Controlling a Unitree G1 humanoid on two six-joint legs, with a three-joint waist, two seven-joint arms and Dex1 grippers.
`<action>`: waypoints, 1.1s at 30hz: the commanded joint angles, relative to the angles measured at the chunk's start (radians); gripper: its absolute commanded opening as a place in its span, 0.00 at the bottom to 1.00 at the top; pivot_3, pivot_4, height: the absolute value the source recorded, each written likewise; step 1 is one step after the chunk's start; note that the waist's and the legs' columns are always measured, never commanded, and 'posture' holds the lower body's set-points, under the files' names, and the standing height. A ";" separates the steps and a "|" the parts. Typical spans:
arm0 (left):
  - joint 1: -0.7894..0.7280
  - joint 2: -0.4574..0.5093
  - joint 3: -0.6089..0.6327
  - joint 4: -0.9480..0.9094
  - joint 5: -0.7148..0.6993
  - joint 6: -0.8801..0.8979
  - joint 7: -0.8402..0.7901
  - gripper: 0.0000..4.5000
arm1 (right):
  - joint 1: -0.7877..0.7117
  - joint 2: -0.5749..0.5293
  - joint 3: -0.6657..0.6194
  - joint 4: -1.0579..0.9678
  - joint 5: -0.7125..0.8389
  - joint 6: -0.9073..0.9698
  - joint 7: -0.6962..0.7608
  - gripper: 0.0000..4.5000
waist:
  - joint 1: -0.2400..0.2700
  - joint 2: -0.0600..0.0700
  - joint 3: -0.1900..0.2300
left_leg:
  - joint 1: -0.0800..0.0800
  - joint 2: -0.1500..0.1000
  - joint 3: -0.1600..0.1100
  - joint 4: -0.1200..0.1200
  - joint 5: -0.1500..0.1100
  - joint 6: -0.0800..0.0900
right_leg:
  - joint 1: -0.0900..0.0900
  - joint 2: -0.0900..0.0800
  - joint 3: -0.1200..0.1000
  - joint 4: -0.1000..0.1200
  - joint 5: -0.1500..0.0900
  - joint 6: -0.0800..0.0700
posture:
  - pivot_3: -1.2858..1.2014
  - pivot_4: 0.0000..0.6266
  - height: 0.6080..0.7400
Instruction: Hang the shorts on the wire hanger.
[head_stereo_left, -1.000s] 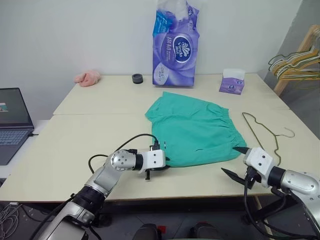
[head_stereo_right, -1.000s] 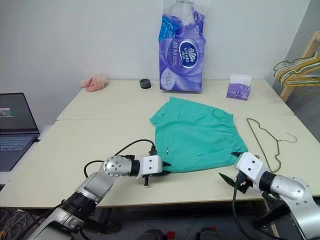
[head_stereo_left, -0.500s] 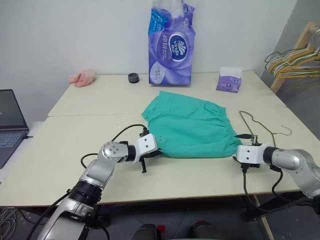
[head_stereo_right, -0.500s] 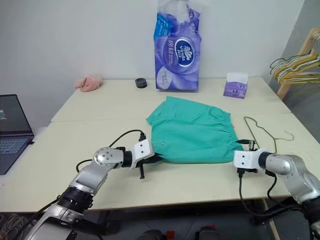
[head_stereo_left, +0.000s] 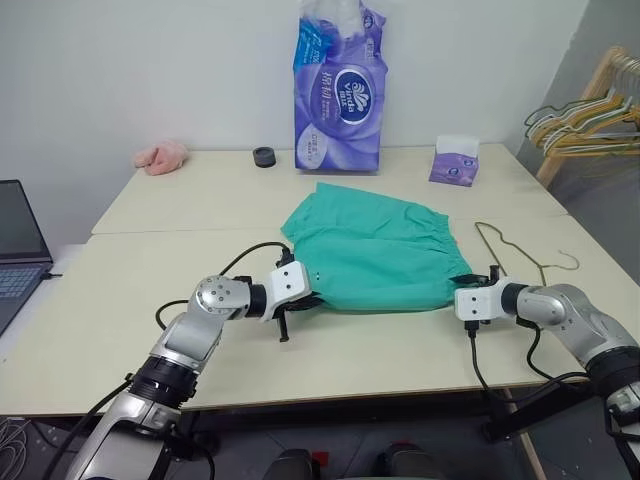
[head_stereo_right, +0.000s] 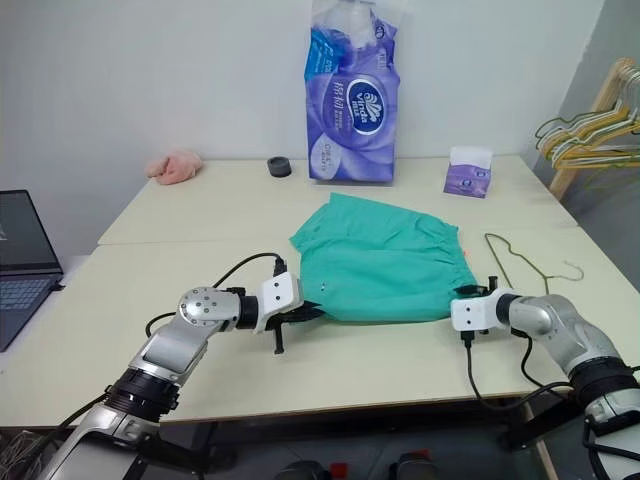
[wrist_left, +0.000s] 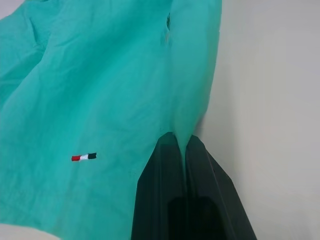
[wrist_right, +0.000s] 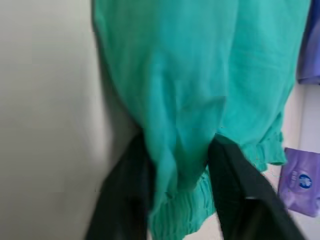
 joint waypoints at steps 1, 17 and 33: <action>0.007 0.066 0.004 -0.008 -0.017 -0.026 -0.095 0.00 | -0.009 -0.017 -0.024 -0.059 0.075 -0.019 0.081 0.07 | -0.002 0.000 0.000 | 0.000 0.000 0.000 0.000 0.000 0.000 | 0.000 0.000 0.000 0.000 0.000 0.000 | 0.50 0.04 1.00; 0.261 0.422 -0.044 -0.451 -0.258 0.265 -0.527 0.00 | 0.283 -0.255 -0.097 -0.587 0.448 0.143 0.488 0.00 | -0.022 0.002 0.004 | -0.003 0.001 -0.001 -0.001 0.000 0.000 | -0.004 0.000 -0.001 0.002 -0.004 -0.002 | 0.49 0.05 1.00; 0.318 0.384 -0.065 -0.515 -0.281 0.332 -0.451 0.19 | 0.346 -0.288 -0.113 -0.691 0.458 0.229 0.557 0.14 | -0.020 0.001 0.007 | -0.003 0.002 0.000 -0.001 0.000 0.000 | -0.004 0.000 -0.002 0.003 -0.007 0.001 | 0.49 0.05 1.00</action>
